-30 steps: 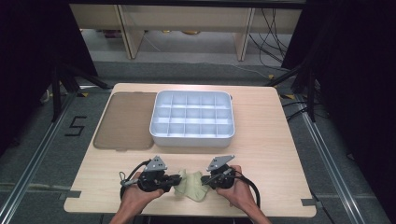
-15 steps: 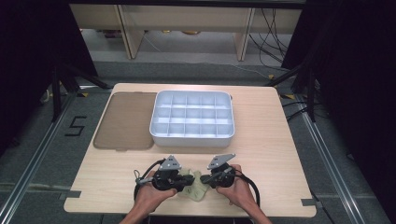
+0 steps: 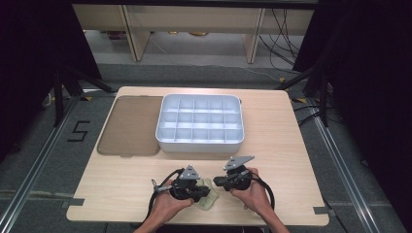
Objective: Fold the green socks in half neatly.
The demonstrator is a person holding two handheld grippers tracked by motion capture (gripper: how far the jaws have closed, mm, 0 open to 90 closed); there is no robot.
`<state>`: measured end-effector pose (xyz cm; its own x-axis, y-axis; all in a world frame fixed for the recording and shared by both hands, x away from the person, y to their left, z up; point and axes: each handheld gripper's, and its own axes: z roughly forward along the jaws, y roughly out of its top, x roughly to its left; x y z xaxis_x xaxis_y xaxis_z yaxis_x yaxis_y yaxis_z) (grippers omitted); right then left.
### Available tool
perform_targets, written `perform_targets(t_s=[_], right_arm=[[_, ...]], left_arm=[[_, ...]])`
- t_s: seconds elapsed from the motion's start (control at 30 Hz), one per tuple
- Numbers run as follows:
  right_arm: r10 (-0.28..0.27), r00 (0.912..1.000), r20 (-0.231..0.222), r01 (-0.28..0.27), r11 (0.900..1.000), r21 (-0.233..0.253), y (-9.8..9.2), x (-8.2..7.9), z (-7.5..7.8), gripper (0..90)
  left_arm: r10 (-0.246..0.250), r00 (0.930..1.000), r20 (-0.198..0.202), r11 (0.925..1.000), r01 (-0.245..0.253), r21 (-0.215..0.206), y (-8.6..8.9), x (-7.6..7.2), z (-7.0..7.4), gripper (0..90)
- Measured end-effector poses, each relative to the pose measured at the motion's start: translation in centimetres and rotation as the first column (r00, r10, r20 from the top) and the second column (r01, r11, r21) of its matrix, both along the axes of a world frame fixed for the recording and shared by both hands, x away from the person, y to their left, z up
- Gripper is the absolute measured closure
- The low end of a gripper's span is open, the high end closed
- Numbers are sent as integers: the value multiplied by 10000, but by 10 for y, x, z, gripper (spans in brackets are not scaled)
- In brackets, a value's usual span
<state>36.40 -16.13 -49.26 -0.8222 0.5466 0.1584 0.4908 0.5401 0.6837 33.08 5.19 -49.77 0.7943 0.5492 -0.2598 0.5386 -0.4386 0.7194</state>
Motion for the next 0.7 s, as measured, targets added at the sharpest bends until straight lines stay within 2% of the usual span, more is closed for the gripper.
perform_targets(t_s=[0.07,0.1,0.2,0.23,0.33,0.4,0.43,0.47,0.5,0.53,0.57,0.6,0.63,0.67,0.7], right_arm=[[-139,9997,218,137,9999,84,-9,2,4,856],[-260,9997,21,259,9995,193,-12,1,5,856],[-375,9992,104,374,9992,174,-19,2,6,856],[-401,9991,133,398,9990,183,-22,2,6,856],[-487,9987,130,484,9986,228,-24,2,8,855],[-594,9981,128,590,9978,291,-27,1,11,855],[-573,9980,268,564,9978,347,-28,2,11,856],[-573,9980,268,564,9978,347,-28,2,11,856],[-562,9982,227,553,9977,385,-29,1,13,856],[-606,9977,309,594,9975,374,-29,0,14,856],[-545,9979,355,530,9977,417,-29,0,15,856],[-545,9979,355,530,9977,417,-29,0,15,856],[-594,9979,246,583,9972,459,-29,-1,16,856],[-628,9978,217,617,9970,464,-28,-2,17,856],[-493,9983,319,478,9978,459,-27,-2,17,856]], left_arm=[[46,10000,-85,10000,-47,-80,-3,0,-2,806],[28,9999,-121,9999,-29,-103,-3,1,-2,791],[-47,9998,-189,9993,40,-370,-4,1,0,687],[-45,9998,-187,9987,35,-515,-3,0,2,613],[-95,9998,-168,9940,76,-1095,3,1,13,576],[-32,9999,-105,9916,18,-1292,9,2,20,581],[98,10000,5,9905,-96,-1374,16,2,25,614],[98,10000,5,9905,-96,-1374,16,2,25,687],[47,9999,143,9927,-29,-1205,24,2,27,749],[47,9999,143,9927,-29,-1205,24,2,27,776],[71,9994,324,9965,-44,-839,31,3,27,808],[71,9994,324,9965,-44,-839,31,3,27,829],[249,9985,477,9983,-224,-537,34,3,26,829],[220,9977,639,9996,-208,-199,37,5,23,843],[304,9976,625,9995,-307,37,39,5,19,850]])
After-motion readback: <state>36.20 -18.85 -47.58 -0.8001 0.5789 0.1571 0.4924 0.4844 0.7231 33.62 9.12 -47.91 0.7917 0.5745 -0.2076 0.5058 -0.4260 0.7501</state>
